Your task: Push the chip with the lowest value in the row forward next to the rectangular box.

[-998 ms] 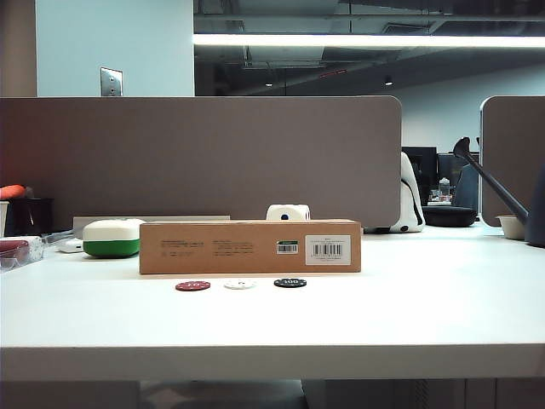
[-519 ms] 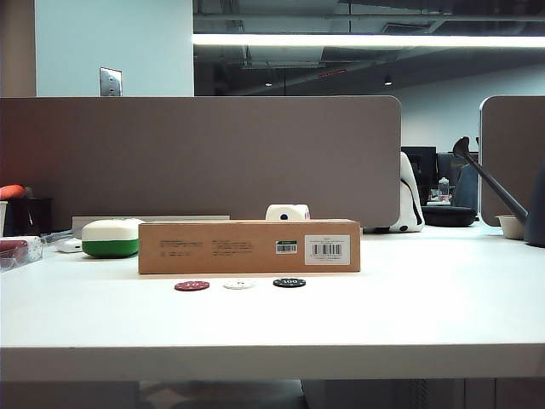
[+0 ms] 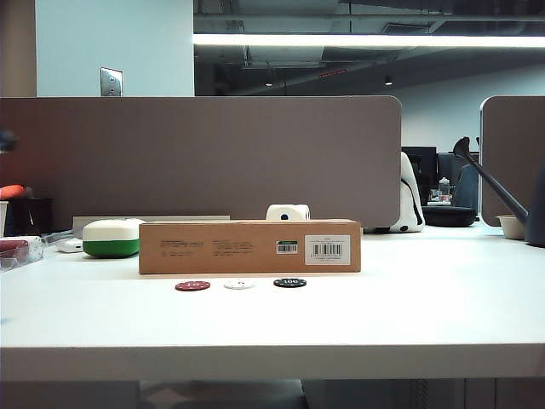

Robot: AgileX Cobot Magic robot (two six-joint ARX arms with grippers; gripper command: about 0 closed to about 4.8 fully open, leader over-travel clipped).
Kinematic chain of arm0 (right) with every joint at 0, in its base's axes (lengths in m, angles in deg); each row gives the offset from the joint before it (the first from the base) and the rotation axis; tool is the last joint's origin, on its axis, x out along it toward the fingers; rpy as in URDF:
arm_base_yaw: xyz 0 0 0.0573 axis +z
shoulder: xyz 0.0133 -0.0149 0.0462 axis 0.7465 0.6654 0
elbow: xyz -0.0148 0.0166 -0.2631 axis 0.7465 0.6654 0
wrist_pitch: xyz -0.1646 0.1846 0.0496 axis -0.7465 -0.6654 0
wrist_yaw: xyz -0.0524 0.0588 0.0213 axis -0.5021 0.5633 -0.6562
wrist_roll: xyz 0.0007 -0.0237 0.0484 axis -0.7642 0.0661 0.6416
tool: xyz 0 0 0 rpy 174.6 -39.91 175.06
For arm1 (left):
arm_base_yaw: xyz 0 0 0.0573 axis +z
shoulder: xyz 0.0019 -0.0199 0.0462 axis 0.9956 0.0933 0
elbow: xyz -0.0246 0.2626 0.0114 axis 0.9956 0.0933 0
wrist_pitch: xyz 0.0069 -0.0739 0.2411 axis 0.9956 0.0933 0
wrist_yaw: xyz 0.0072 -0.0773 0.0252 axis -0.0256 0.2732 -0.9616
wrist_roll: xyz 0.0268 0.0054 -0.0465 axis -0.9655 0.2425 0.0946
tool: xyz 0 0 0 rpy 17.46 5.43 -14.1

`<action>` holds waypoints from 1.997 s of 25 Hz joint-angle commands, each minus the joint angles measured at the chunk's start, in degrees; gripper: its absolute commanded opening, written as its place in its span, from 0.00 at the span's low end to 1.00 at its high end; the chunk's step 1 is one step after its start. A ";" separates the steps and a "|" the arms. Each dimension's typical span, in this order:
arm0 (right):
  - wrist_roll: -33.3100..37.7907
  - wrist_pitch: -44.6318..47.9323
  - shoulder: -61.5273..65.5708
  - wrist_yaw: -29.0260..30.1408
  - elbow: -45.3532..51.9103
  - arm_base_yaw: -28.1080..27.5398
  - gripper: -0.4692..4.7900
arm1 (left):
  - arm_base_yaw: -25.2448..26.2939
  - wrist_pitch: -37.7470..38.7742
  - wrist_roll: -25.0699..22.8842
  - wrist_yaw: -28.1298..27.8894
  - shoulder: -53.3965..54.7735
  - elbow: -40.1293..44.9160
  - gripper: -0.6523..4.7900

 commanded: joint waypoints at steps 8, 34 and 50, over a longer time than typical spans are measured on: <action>12.52 0.57 -0.02 6.38 0.26 0.11 0.07 | -12.41 -0.96 -0.02 0.09 22.86 -9.55 0.11; 31.06 -10.80 3.15 11.65 -6.51 0.11 0.07 | -11.85 -0.90 -0.02 0.07 26.49 -9.49 0.11; 16.92 -9.66 55.52 9.53 -41.20 14.84 0.07 | -11.85 -0.90 -0.02 0.07 26.49 -9.49 0.11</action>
